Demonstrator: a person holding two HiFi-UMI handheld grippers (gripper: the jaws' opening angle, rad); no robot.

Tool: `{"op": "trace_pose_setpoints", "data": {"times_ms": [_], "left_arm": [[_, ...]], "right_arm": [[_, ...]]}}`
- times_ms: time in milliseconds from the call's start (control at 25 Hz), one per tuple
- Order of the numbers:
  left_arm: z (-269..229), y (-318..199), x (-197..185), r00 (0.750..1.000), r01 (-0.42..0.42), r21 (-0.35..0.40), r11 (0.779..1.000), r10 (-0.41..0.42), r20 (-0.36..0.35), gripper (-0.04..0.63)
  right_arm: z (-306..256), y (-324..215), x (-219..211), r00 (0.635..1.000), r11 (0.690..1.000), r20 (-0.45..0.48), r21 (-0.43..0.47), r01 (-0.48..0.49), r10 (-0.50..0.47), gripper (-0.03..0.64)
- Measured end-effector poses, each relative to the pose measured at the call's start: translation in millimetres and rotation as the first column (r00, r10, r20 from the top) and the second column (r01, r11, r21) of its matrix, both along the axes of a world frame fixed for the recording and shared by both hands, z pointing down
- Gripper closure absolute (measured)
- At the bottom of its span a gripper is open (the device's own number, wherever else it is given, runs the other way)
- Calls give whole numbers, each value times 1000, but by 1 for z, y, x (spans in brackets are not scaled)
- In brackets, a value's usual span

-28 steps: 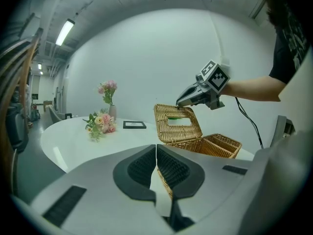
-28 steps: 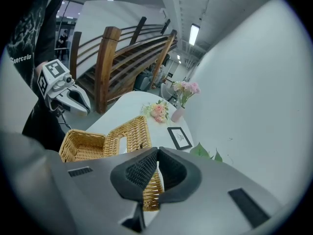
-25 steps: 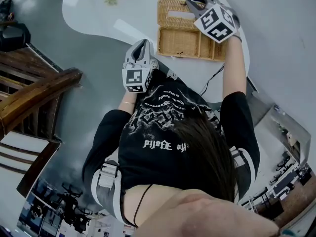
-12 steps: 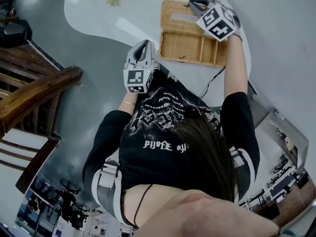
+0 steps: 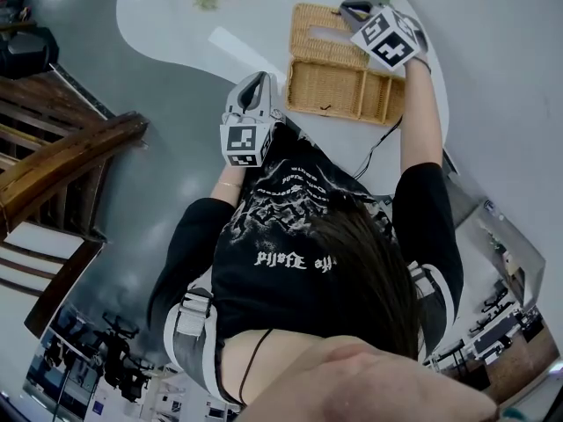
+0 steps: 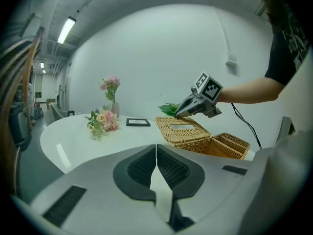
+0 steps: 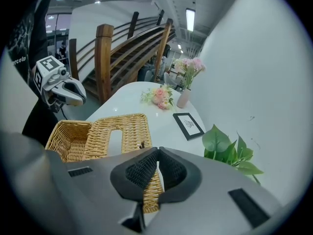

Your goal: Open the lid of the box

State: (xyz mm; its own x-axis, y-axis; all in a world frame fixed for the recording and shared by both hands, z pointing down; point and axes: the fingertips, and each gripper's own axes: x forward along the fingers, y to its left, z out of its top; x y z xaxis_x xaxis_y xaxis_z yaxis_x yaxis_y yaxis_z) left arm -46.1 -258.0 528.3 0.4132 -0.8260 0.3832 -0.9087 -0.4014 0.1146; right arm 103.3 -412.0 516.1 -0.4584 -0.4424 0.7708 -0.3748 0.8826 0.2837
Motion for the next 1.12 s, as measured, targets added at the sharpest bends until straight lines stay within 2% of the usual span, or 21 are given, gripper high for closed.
{"op": "trace_pose_setpoints", "data": {"times_ms": [1120], "left_arm": [[15, -6, -3, 1000, 26, -45, 999, -26, 12, 571]], "right_arm": [[57, -7, 2, 1000, 982, 15, -186, -19, 22, 581]]}}
